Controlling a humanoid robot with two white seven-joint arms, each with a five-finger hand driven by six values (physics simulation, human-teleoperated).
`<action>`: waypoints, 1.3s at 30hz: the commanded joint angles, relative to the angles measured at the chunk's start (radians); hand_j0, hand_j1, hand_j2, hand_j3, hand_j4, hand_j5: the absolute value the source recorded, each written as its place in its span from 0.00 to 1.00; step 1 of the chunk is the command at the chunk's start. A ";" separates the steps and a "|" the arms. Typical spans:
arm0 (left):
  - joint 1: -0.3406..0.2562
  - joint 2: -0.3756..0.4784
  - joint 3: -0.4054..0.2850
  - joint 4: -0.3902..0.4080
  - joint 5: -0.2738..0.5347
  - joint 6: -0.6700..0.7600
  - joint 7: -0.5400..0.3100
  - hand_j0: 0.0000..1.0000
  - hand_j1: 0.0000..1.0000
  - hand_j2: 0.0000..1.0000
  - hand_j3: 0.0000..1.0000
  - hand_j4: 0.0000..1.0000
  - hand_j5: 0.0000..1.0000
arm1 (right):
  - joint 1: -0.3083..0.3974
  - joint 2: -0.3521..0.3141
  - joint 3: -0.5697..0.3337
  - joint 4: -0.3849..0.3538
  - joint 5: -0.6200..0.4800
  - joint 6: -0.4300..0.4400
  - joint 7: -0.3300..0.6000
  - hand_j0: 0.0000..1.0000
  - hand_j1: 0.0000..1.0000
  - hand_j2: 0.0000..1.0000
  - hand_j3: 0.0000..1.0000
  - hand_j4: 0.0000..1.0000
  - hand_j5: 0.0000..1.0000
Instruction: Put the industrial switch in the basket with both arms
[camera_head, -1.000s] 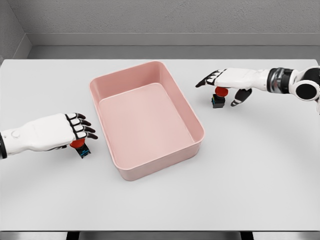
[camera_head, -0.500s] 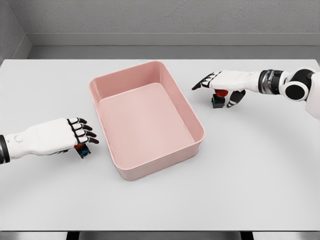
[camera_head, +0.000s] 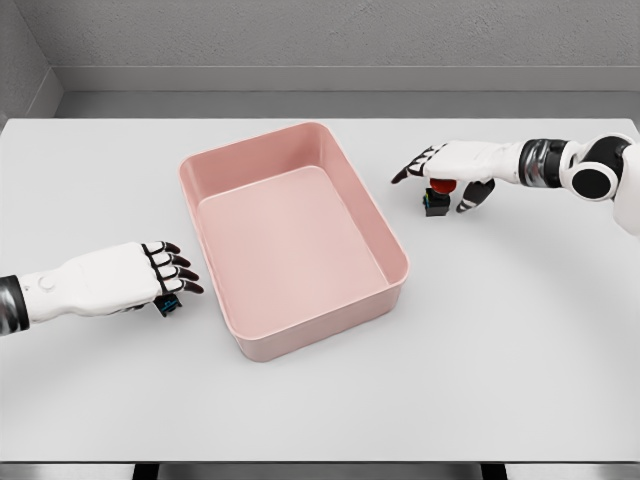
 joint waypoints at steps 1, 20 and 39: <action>0.000 -0.005 0.000 0.002 0.003 0.001 0.001 0.83 0.83 0.83 0.83 0.83 0.83 | 0.000 0.000 -0.002 0.000 -0.002 0.001 0.002 0.87 0.87 0.87 0.87 0.87 0.87; 0.000 -0.025 0.002 0.042 -0.003 0.001 0.001 0.75 0.75 0.75 0.75 0.75 0.75 | -0.008 0.008 0.001 -0.014 0.009 0.001 0.005 0.69 0.69 0.69 0.69 0.69 0.69; 0.003 -0.002 0.066 0.013 0.054 0.001 0.021 0.46 0.46 0.46 0.46 0.46 0.46 | -0.052 0.005 -0.012 -0.011 0.009 0.001 0.062 0.48 0.48 0.48 0.48 0.48 0.48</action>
